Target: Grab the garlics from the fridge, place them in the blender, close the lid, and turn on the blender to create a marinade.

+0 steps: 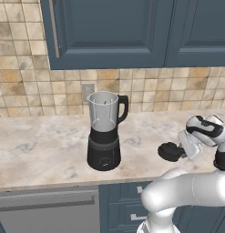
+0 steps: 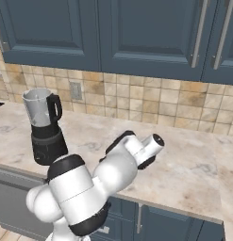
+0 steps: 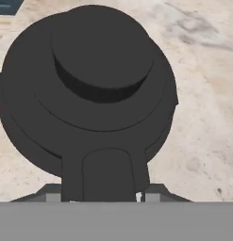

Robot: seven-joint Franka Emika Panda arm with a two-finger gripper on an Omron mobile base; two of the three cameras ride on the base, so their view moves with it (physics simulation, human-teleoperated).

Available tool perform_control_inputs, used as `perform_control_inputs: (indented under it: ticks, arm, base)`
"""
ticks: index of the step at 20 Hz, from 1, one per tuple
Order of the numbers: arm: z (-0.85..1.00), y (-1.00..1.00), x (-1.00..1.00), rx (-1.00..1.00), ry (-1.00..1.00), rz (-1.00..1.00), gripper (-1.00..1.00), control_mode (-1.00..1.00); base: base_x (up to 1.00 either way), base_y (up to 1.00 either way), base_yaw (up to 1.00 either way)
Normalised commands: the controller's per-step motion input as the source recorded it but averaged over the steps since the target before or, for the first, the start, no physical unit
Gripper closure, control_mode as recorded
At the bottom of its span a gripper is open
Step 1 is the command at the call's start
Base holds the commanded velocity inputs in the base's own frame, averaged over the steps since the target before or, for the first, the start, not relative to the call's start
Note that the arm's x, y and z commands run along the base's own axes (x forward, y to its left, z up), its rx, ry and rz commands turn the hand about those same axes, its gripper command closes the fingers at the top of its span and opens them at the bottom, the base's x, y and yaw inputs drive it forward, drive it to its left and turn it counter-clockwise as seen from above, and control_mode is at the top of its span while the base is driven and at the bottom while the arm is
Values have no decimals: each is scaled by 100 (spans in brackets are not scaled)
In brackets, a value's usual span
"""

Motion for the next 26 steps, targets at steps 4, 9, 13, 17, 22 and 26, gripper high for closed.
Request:
perform_control_inputs:
  ticks: [4,9,13,17,22,26]
  arm:
    - [36,33,-58,1,-11,-2,100,-100]
    - [100,50,-36,4,-13,-14,100,-100]
    - [100,62,-31,4,-5,-14,100,-100]
    - [100,68,-20,3,-3,-14,100,-100]
    - [100,72,-2,1,-1,-11,100,-100]
    - [100,64,0,1,-2,-6,100,-100]
  base:
    - [0,0,0]
    - [0,0,0]
    - [0,0,0]
    - [0,0,0]
    - [0,0,0]
    - [0,0,0]
